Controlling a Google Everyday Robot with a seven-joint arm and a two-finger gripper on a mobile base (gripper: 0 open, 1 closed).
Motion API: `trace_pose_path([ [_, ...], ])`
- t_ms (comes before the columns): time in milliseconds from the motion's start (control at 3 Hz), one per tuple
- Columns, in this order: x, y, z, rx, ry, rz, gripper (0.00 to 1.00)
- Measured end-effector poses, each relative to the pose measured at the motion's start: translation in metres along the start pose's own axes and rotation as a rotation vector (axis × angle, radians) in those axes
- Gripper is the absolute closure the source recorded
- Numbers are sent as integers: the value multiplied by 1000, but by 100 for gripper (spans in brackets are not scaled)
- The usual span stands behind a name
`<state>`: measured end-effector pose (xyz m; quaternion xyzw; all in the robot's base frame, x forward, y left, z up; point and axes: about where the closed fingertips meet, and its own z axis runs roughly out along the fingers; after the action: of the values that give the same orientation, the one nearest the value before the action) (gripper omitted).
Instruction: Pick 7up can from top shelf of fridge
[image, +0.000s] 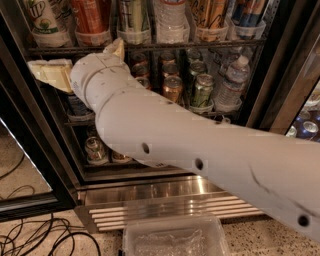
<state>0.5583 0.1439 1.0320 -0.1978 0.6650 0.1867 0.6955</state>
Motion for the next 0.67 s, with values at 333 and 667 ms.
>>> trace_pose_path([
  [333,-4,12,5,-20,-6,-42,0],
  [667,-5,12,4,-19,-7,-40,0],
])
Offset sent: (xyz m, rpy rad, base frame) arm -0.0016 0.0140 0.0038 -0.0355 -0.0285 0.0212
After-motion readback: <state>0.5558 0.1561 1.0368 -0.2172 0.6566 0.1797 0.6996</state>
